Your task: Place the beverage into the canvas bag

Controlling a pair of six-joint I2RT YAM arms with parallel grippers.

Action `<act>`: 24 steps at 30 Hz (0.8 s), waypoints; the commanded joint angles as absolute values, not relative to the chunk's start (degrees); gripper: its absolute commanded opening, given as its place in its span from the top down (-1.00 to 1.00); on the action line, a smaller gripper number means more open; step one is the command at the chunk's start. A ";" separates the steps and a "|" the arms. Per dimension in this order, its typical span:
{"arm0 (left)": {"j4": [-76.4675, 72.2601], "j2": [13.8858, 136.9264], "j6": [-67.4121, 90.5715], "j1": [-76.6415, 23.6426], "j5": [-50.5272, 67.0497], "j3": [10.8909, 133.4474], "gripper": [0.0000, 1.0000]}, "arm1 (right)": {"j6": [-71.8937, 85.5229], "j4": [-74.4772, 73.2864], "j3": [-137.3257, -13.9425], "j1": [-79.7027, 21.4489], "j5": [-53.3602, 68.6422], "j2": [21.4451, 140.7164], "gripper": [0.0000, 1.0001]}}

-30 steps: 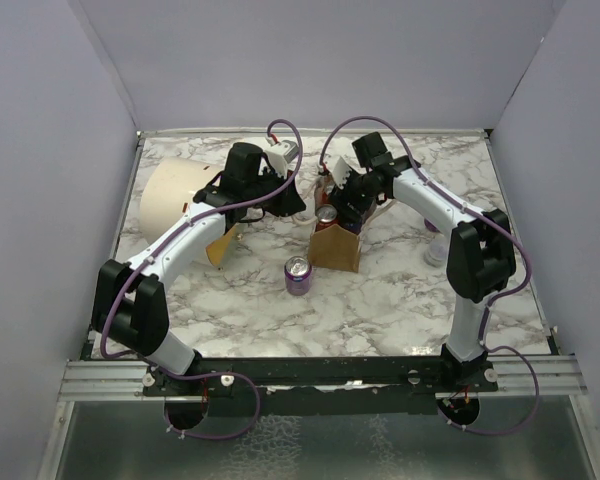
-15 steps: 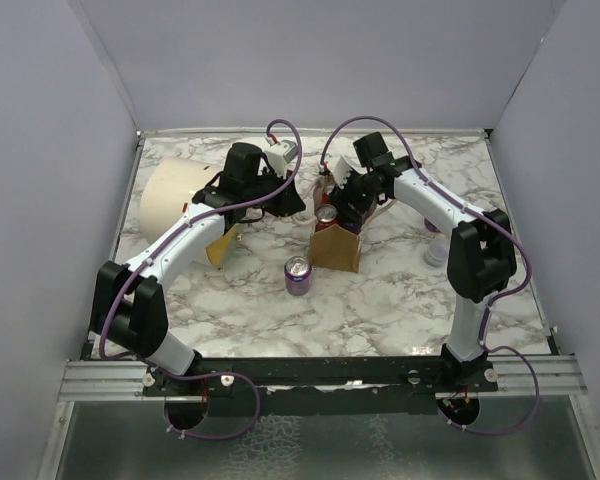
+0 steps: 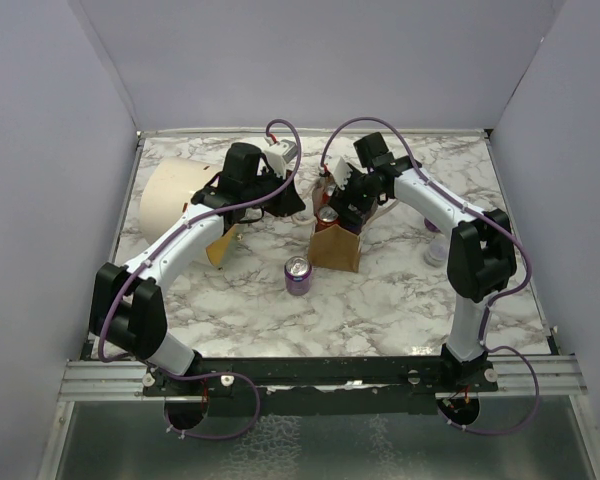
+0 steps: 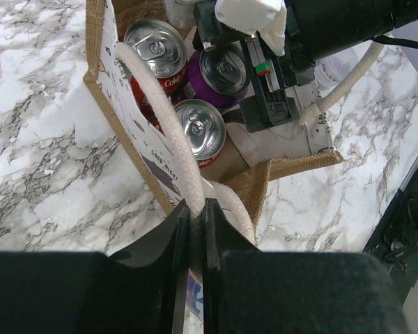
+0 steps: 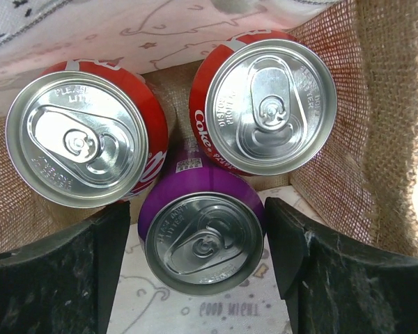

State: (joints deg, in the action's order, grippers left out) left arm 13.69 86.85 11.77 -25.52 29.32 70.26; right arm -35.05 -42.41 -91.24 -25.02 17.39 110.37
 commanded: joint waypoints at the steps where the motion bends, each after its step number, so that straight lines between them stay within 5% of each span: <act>1: 12.68 84.44 10.89 -25.75 30.90 69.61 1.00 | -35.51 -42.44 -93.06 -24.69 17.25 109.08 -0.56; 24: 12.21 84.91 11.32 -25.78 31.04 69.60 1.00 | -32.73 -45.05 -99.45 -24.70 20.45 102.64 -0.70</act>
State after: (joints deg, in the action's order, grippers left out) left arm 13.58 86.67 11.62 -25.52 29.32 70.24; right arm -34.65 -44.86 -96.55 -25.02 17.96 107.26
